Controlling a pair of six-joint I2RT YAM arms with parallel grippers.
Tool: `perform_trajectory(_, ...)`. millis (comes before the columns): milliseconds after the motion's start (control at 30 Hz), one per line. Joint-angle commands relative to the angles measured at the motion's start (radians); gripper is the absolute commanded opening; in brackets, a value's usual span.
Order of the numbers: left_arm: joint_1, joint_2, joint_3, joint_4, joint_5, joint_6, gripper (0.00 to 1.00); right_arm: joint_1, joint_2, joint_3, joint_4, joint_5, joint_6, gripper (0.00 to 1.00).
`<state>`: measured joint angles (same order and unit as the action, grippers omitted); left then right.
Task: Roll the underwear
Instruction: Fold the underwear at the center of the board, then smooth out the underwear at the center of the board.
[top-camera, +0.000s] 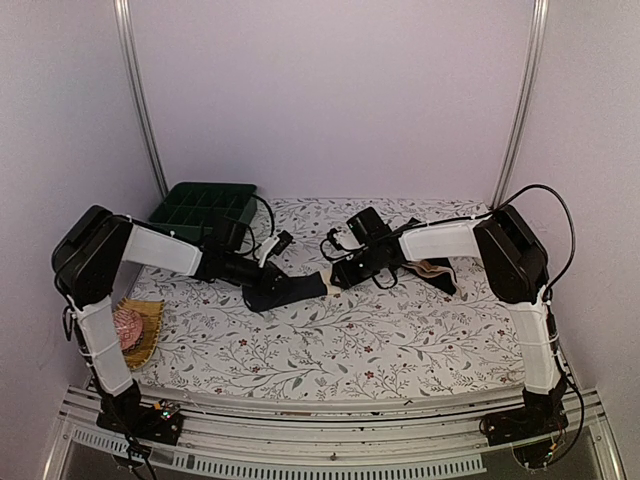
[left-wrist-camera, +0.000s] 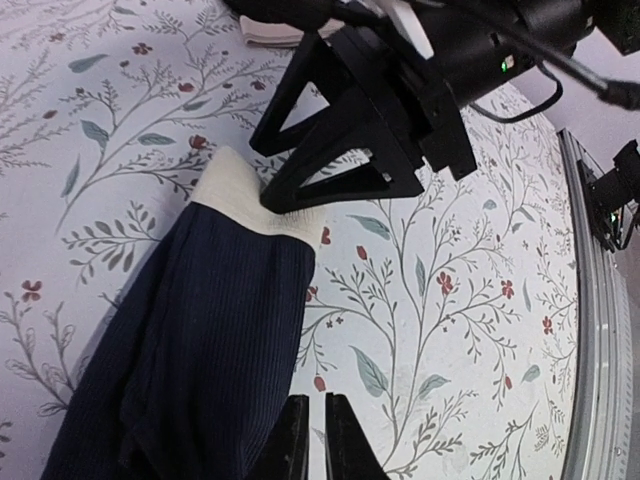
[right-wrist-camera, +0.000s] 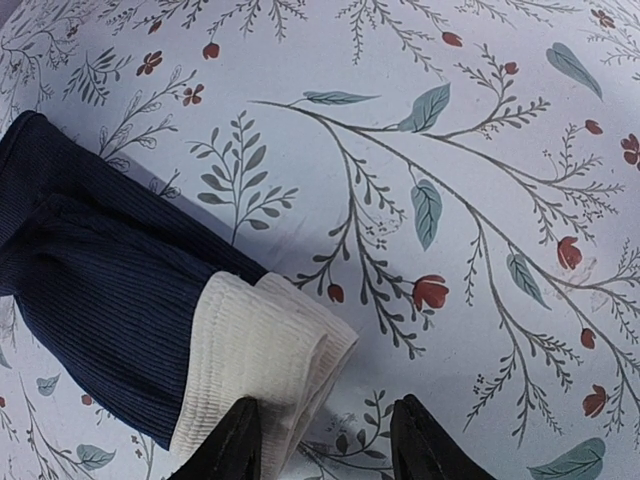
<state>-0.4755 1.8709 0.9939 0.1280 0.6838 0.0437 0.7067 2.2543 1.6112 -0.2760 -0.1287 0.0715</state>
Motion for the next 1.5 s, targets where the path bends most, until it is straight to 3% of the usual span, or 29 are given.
perform_trajectory(0,-0.016,0.073,0.047,-0.068,0.0,0.034,0.1,-0.004,-0.04,-0.02,-0.021,0.025,0.01,0.46)
perform_trajectory(267,-0.014,0.145,0.077,-0.069,-0.152,-0.014,0.08,-0.003,-0.152,-0.098,0.042,-0.009,0.012,0.47)
perform_trajectory(467,-0.012,0.164,0.092,-0.08,-0.167,-0.031,0.08,-0.004,-0.223,-0.155,0.156,-0.167,0.021,0.46)
perform_trajectory(600,-0.006,0.155,0.089,-0.074,-0.135,-0.033,0.11,-0.003,-0.186,-0.135,0.184,-0.269,0.044,0.41)
perform_trajectory(800,0.001,0.146,0.09,-0.073,-0.123,-0.038,0.17,-0.004,-0.049,-0.027,0.14,-0.293,0.065,0.34)
perform_trajectory(1167,0.015,0.147,0.086,-0.084,-0.135,-0.049,0.39,-0.027,0.076,0.044,0.033,-0.245,0.122,0.32)
perform_trajectory(1333,0.028,0.109,0.081,-0.075,-0.034,-0.053,0.61,-0.029,0.057,0.052,0.016,-0.24,0.108,0.33)
perform_trajectory(1467,0.04,-0.014,0.086,-0.091,0.037,-0.046,0.81,-0.029,-0.009,0.042,0.015,-0.215,0.069,0.35)
